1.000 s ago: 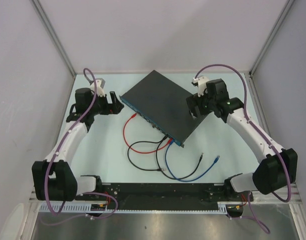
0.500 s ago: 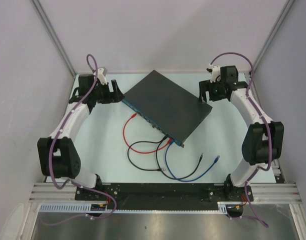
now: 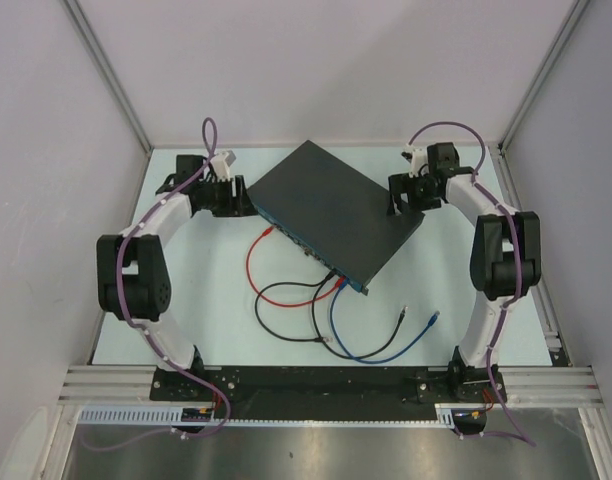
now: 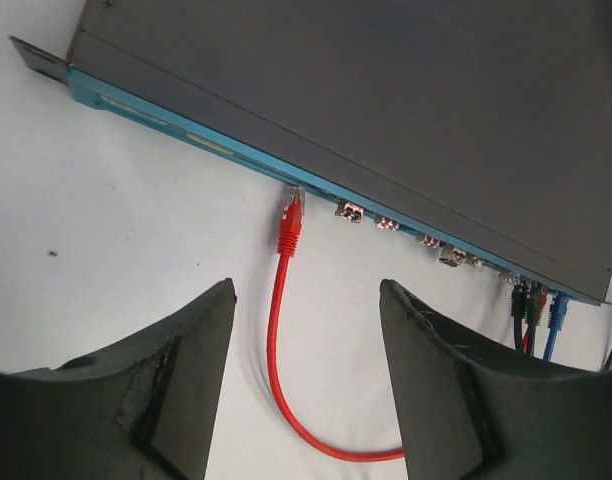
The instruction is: Pull the plug from the switch port
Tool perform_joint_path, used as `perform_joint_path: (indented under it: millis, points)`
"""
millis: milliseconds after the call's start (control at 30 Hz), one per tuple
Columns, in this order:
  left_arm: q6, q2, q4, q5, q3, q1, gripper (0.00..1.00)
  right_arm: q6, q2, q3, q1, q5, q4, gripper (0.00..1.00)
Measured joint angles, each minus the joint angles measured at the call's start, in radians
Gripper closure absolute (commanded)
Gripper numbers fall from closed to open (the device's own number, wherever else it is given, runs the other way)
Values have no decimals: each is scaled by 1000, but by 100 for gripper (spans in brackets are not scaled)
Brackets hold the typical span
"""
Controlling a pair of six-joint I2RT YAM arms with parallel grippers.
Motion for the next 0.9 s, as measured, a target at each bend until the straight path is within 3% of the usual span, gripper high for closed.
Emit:
perform_joint_path:
  millis: [200,467,767,900]
  points:
    - [-14,95,12,27,41,0,39,-14,72,114,0,-25,-27,4]
    - [-245,95,176,69,-21,-13,41,-78,125,181,27,11,-70,8]
    - [-241,95,150,40,4,-143,42,2,124,180,11,9,-55,19]
    - [-232,95,116,39,5,-158,39,-5,80,90,21,-11,9,21]
